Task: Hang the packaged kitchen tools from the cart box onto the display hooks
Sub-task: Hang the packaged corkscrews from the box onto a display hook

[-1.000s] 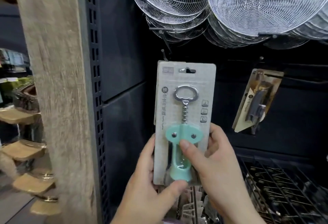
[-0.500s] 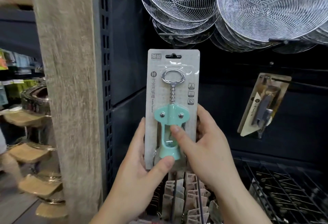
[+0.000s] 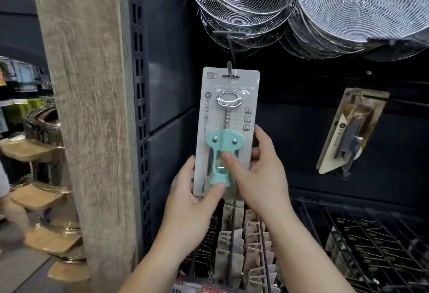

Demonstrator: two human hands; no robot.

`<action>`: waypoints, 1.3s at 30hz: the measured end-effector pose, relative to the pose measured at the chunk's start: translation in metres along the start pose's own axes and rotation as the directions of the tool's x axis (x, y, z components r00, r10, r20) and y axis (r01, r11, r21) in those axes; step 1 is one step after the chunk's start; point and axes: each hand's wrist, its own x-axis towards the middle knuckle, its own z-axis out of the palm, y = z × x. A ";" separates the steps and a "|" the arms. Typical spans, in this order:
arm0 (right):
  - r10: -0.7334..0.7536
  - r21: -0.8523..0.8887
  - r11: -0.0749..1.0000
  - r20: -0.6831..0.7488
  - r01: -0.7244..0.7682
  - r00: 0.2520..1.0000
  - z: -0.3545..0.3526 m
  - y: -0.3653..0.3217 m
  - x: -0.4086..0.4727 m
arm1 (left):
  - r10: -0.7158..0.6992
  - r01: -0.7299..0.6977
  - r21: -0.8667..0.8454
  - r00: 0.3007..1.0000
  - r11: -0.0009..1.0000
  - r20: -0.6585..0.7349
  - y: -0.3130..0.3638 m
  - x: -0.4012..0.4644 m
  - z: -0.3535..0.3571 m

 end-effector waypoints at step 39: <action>0.426 -0.423 0.262 -0.756 -0.867 0.498 -0.321 0.059 -0.397 | 0.030 -0.441 0.180 0.428 0.879 0.903 0.037 -0.215 0.321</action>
